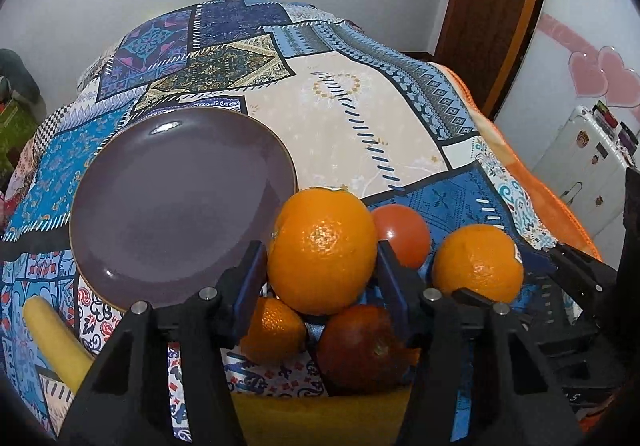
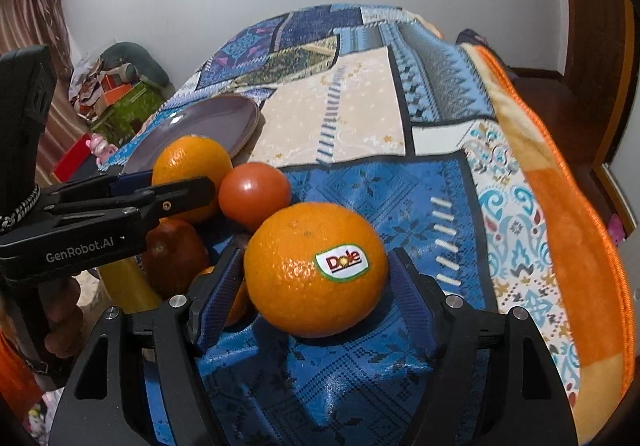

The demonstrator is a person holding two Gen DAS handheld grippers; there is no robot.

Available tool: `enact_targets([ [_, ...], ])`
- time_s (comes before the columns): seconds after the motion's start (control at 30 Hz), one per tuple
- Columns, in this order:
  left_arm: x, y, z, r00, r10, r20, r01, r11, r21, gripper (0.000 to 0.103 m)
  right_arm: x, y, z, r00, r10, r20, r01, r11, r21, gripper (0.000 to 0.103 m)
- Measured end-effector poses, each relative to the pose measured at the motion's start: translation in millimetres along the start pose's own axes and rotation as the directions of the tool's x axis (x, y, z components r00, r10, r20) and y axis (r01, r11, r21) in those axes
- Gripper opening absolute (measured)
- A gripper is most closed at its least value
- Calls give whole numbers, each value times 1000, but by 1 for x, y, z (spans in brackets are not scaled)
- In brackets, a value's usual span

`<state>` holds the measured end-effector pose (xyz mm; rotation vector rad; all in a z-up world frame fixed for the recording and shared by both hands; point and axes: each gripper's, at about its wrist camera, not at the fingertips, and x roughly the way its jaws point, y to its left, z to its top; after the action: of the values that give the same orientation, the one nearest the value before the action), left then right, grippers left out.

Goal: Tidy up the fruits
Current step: 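Close the left tool on the orange while the right tool grasps the Dole orange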

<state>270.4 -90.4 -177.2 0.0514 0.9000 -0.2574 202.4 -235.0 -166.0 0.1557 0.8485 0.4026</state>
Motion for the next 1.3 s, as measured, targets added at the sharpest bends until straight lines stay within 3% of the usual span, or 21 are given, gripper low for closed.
enact_targets([
  [0.6, -5, 8, 0, 999, -47, 10, 48, 998, -36, 53, -4, -4, -2, 1000, 10, 12, -11, 999, 37, 69],
  [1.3, -79, 38, 9, 989, 0, 150, 9, 998, -64, 53, -27, 38, 34, 994, -9, 109, 17, 997, -72, 69],
])
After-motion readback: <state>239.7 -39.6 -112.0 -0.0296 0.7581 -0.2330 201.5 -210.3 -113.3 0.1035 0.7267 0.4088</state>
